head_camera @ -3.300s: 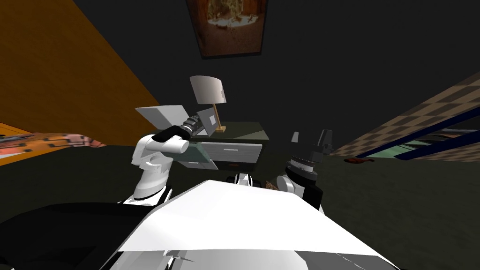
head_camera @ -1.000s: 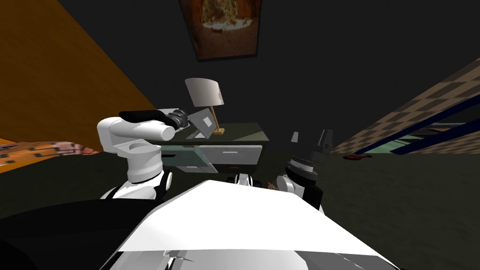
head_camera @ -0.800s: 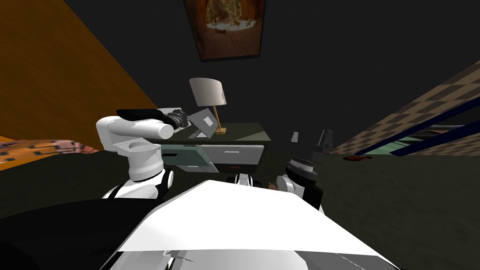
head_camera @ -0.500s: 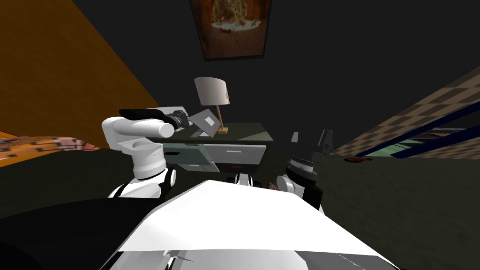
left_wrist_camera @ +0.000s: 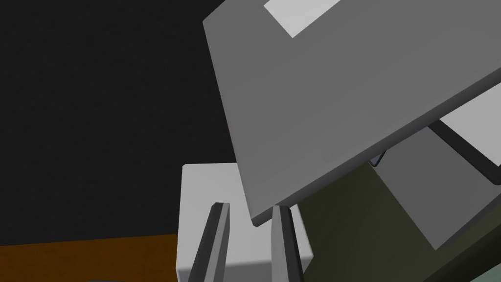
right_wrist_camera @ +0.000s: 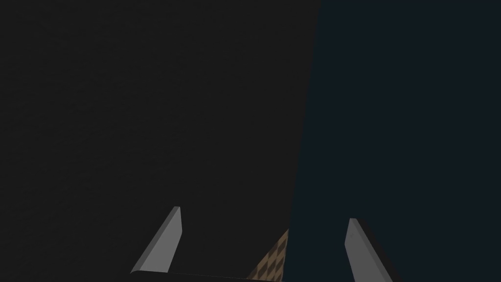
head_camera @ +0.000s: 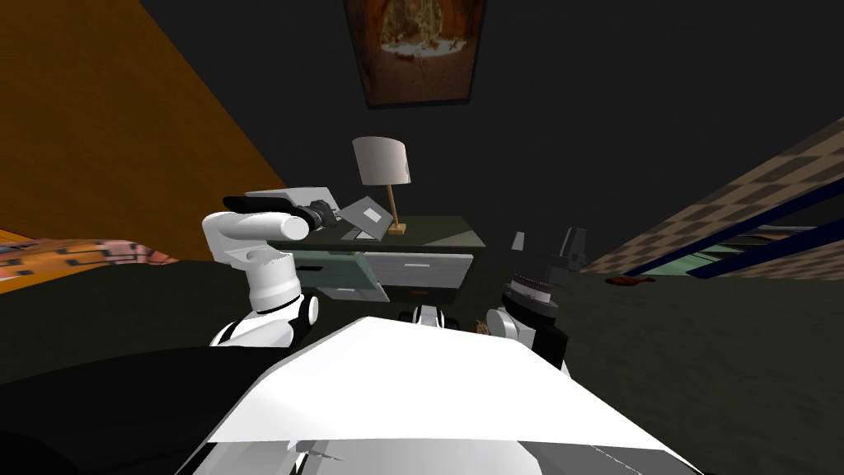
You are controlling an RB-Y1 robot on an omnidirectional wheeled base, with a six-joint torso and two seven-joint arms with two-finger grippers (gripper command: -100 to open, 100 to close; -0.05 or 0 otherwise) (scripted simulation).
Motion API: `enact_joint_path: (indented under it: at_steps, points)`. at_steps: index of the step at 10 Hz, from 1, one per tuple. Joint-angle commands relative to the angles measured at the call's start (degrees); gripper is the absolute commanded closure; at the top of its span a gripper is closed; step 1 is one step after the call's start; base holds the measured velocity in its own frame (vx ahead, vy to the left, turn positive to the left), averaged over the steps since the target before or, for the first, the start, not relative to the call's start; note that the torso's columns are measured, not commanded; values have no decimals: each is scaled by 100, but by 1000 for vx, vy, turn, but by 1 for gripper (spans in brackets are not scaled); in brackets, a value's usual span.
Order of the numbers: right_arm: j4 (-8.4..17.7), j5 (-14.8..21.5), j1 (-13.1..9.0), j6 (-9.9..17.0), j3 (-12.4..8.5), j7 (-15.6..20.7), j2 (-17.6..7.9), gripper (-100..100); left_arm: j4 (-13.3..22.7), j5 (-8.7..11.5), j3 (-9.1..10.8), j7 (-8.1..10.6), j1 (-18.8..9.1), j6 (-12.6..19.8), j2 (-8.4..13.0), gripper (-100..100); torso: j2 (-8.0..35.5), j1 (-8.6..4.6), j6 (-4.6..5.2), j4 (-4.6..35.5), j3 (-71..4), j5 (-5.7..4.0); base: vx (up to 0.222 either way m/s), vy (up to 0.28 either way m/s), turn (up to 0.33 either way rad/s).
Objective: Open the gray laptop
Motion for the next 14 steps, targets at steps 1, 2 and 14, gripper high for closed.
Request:
enact_joint_path:
  at_steps: [1,2,14]
  points:
    - [0,0,0,0,0,0,0,0,316,155,-10,222,-89,44,-229,100,-2,-5,8,0,-3,-4,-26,64,6]
    - [0,0,0,0,0,0,0,0,316,155,-10,222,-89,44,-229,100,-4,-13,12,-5,-2,-2,-22,38,-12]
    - [0,0,1,0,0,0,0,0,-328,572,511,793,-339,1119,7,-100,49,24,-34,47,24,-21,20,25,1]
